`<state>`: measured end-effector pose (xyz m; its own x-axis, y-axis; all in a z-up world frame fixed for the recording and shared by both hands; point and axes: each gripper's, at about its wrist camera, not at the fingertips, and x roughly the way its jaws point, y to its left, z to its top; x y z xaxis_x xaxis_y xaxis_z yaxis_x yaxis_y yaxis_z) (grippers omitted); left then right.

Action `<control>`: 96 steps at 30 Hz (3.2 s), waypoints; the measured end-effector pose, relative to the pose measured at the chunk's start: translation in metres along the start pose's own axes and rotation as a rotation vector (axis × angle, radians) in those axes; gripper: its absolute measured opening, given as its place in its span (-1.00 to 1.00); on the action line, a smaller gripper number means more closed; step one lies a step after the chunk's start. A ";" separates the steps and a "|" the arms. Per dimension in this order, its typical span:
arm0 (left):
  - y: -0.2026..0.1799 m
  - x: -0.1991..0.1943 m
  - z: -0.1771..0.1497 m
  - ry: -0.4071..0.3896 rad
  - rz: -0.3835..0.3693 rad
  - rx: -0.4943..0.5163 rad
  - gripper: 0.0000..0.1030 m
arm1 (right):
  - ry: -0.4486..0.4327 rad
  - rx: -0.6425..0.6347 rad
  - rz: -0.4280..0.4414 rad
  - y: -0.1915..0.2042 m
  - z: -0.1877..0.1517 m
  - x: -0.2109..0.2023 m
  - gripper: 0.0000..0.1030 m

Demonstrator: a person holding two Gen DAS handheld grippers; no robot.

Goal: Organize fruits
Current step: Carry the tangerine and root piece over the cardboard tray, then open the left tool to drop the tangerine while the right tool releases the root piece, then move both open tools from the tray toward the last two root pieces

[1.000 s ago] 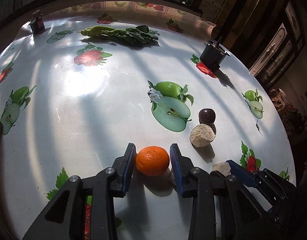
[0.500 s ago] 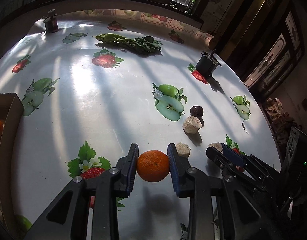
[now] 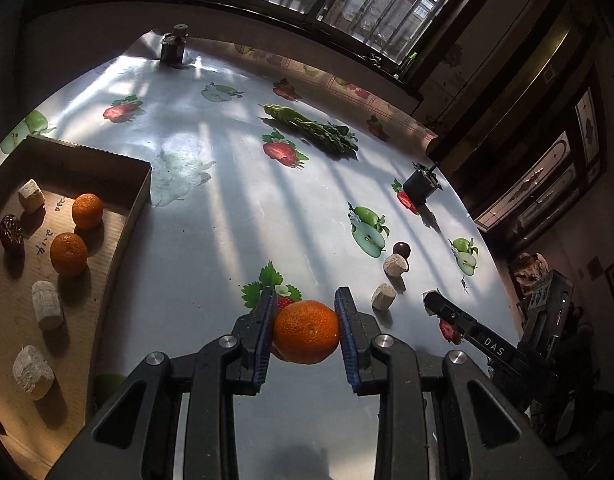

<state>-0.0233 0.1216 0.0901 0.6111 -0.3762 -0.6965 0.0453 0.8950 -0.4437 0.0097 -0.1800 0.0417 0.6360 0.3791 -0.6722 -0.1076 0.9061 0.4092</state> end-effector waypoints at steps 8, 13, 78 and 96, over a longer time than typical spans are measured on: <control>0.079 -0.041 -0.006 -0.040 0.034 -0.158 -0.44 | 0.074 -0.043 0.183 0.085 -0.008 -0.001 -0.42; 0.144 -0.086 -0.023 -0.115 0.242 -0.206 -0.44 | 0.114 -0.177 0.238 0.168 -0.028 0.014 -0.41; -0.028 -0.078 -0.078 -0.264 0.558 0.366 0.57 | -0.079 -0.007 -0.050 0.103 -0.094 -0.050 0.10; -0.015 -0.063 -0.071 -0.176 0.508 0.326 0.57 | -0.075 -0.010 -0.064 0.095 -0.084 -0.053 0.10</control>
<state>-0.1186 0.1152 0.1010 0.7395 0.1352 -0.6594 -0.0632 0.9892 0.1320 -0.0984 -0.0983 0.0641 0.6975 0.3058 -0.6481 -0.0727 0.9299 0.3605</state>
